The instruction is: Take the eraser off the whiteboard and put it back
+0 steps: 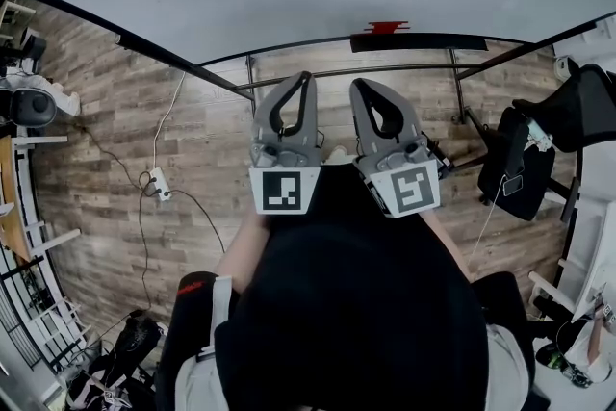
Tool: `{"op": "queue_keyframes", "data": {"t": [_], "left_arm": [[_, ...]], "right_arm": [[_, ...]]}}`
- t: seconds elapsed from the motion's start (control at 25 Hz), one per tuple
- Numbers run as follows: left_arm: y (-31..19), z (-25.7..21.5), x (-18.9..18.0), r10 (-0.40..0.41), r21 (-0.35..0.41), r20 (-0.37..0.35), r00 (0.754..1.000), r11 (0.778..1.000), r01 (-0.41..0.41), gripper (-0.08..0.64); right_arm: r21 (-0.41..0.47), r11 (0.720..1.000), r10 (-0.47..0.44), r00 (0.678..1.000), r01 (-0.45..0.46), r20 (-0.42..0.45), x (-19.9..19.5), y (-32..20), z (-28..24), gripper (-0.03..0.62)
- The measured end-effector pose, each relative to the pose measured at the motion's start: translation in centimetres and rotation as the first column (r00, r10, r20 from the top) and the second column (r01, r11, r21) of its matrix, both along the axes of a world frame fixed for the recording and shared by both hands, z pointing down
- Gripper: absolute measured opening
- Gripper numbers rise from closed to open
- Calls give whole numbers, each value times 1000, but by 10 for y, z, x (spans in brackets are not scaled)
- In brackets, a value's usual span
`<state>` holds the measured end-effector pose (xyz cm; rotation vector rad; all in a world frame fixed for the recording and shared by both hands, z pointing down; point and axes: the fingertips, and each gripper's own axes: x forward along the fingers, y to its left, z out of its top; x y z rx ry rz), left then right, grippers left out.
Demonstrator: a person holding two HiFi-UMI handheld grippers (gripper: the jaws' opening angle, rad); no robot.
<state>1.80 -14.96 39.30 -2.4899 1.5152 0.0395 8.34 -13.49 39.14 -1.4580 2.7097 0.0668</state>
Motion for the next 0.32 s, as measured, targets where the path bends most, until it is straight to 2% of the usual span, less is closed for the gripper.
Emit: {"op": "queue_keyframes", "data": {"t": [0.2,0.32], "left_arm": [[-2,8,-1,-8,-37,22,1000,999,9,2],[-4,10,0,-11,-43,7,1000,999,12,3]], "right_arm": [[11,1000,-5,1000,5,9,0,-2,-2,0],[26,1000,-7,1000,6,15,3,-3,-6,0]]}}
